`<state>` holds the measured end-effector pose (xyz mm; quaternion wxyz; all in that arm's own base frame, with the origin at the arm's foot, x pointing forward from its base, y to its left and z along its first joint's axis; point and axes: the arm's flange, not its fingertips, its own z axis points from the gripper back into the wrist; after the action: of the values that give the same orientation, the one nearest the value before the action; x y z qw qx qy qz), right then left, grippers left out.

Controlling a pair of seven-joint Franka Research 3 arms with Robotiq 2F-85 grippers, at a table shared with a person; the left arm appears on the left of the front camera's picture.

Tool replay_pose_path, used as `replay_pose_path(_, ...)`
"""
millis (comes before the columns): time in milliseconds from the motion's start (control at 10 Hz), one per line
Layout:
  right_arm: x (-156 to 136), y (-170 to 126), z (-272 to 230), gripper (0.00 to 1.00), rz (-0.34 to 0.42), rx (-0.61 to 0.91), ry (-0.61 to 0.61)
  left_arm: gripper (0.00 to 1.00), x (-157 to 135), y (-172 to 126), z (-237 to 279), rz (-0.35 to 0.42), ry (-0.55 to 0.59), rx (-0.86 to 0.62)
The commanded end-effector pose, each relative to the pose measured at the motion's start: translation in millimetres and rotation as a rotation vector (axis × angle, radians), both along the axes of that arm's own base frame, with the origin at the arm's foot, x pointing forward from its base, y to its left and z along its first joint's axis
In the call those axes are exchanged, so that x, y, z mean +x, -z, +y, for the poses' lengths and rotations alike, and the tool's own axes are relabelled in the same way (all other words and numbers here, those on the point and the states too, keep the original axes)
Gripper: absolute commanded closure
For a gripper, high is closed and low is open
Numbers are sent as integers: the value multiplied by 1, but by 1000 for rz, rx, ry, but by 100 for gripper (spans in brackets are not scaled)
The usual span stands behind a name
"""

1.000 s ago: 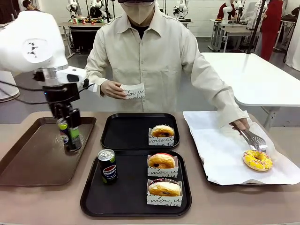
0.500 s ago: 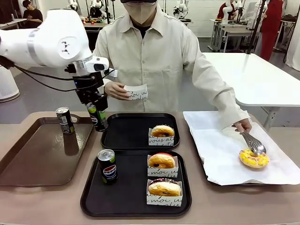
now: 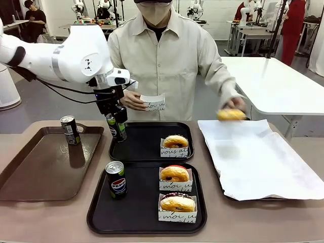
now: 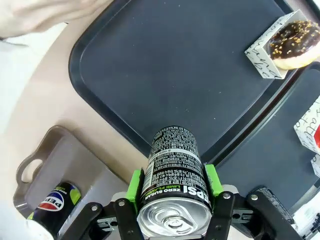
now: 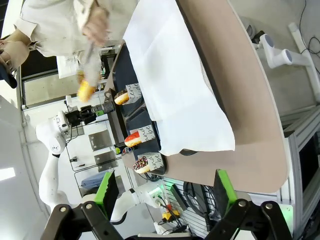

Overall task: Set up donuts and drinks on trays.
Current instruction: Pick up one Pepsi coke from the Handle tray and place it on the Flat Tray without a Pepsi coke.

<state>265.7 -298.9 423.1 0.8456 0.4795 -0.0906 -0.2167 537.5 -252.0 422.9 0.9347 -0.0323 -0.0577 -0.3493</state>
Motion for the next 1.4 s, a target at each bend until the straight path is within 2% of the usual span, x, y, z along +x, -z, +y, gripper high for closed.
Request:
replay_pose_path(0,-2,-1,0,0,10,4,-6,41,10,2,-6,-4,25,24)
replay_pose_path(200,-2,-1,0,0,10,4,-6,41,11,9,-12,-7,41,37)
replay_pose_path(600,-2,-1,0,0,10,4,-6,41,18,35,-18,35,54,103)
replay_pose_path(700,-2,-1,0,0,10,4,-6,10,17,37,-19,37,49,107)
replay_pose_path(800,-2,-1,0,0,10,4,-6,0,18,37,-19,40,51,101)
replay_pose_path(1100,-2,-1,0,0,10,4,-6,0,8,23,-16,36,66,83)
replay_pose_path(1200,-2,-1,0,0,10,4,-6,6,-1,11,-14,17,36,94)
replay_pose_path(1300,-2,-1,0,0,10,4,-6,0,-16,-4,-8,-13,14,96)
